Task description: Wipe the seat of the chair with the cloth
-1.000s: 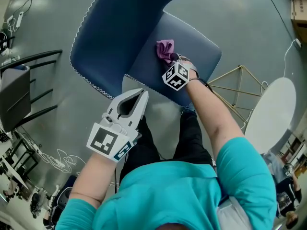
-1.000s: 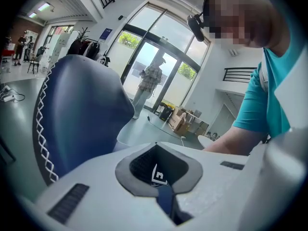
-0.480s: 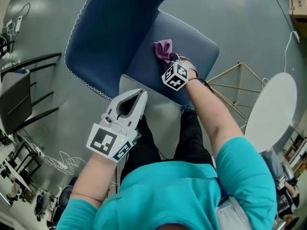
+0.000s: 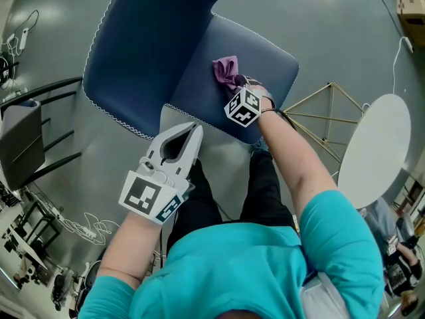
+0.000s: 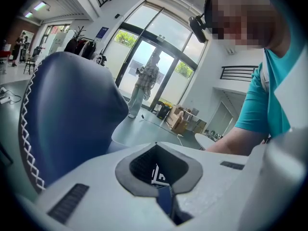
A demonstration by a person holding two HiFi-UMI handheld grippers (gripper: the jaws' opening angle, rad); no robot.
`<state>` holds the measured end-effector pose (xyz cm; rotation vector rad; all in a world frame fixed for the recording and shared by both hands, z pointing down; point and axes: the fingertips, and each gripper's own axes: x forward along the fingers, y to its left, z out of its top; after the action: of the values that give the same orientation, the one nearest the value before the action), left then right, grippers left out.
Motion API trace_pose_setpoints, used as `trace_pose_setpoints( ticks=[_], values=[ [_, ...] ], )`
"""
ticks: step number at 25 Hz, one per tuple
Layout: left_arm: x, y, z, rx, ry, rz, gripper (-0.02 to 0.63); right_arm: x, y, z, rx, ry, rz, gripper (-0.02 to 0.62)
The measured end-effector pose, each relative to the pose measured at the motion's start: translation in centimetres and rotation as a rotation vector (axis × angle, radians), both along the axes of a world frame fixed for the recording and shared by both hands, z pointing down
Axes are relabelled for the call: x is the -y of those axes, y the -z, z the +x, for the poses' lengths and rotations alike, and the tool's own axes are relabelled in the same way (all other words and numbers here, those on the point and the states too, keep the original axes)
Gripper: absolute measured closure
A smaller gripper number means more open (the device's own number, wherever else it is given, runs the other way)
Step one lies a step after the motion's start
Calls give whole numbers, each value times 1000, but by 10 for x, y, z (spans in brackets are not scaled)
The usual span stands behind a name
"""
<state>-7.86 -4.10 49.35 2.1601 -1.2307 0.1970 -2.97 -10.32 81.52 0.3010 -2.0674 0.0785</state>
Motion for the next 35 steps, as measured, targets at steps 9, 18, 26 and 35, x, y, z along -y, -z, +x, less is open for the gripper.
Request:
trace_pose_setpoints(
  ticks=[9, 18, 26, 35],
  values=[
    [0, 11, 10, 11, -15, 13, 603, -8, 2, 35, -30, -8, -9, 545],
    [-1, 10, 13, 29, -6, 13, 603, -13, 3, 54, -46, -10, -15, 545],
    [0, 1, 8, 54, -1, -3, 603, -18, -1, 70, -49, -26, -23, 545],
    [-1, -2, 12, 57, -5, -20, 603, -23, 2, 83, -41, -44, -24, 545]
  ],
)
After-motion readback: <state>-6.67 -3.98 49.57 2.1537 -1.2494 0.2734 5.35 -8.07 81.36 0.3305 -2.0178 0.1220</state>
